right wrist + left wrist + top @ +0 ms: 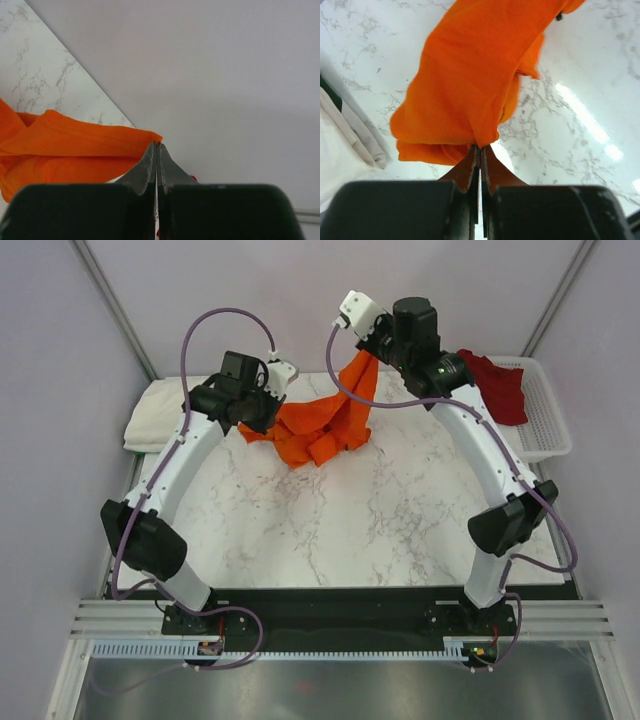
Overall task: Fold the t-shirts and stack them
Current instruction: Flatten out the T-shirt at the center of the board.
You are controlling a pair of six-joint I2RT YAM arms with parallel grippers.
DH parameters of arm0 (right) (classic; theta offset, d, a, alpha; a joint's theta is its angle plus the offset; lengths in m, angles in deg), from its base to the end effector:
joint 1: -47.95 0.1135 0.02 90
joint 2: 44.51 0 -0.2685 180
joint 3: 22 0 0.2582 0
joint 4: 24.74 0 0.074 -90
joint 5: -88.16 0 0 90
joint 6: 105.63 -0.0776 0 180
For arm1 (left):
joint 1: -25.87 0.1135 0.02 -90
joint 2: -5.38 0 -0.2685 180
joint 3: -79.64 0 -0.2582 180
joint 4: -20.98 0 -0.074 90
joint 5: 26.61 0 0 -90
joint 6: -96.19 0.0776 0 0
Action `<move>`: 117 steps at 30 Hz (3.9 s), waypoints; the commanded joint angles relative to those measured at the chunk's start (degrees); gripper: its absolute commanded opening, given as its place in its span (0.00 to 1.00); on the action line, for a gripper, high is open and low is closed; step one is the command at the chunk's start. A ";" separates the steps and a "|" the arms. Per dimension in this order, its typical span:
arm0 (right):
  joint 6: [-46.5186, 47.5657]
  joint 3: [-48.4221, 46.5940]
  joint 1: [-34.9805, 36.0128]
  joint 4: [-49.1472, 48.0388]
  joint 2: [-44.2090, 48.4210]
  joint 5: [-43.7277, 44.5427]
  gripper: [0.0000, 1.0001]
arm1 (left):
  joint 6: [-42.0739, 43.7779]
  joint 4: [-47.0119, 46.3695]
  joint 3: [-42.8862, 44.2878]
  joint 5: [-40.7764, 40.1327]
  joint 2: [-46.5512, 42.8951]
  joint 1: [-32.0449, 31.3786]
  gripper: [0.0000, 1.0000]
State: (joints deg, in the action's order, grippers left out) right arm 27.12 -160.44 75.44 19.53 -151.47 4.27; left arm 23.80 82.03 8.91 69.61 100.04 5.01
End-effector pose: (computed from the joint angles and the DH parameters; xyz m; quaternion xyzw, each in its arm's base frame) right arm 0.4171 0.2077 0.4717 -0.4217 0.6574 -0.1240 0.6120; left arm 0.3669 -0.1488 0.3367 0.3245 0.8689 -0.0609 0.3689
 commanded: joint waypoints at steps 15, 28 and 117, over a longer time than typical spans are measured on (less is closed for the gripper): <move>1.11 12.35 -4.63 -1.47 8.70 3.64 0.00 | 3.40 2.58 -13.39 -0.24 2.36 0.82 0.48; 3.40 9.96 -8.59 -2.79 7.47 4.70 0.00 | 5.07 -1.12 -16.99 5.46 5.46 0.91 0.46; -4.77 11.10 -9.47 -3.32 -2.73 -4.18 0.00 | 10.90 -1.83 26.53 8.27 33.42 12.33 0.54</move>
State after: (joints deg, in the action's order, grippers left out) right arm 23.44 -146.39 66.08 17.98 -155.05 0.49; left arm 41.48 83.32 40.17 77.21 140.12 15.66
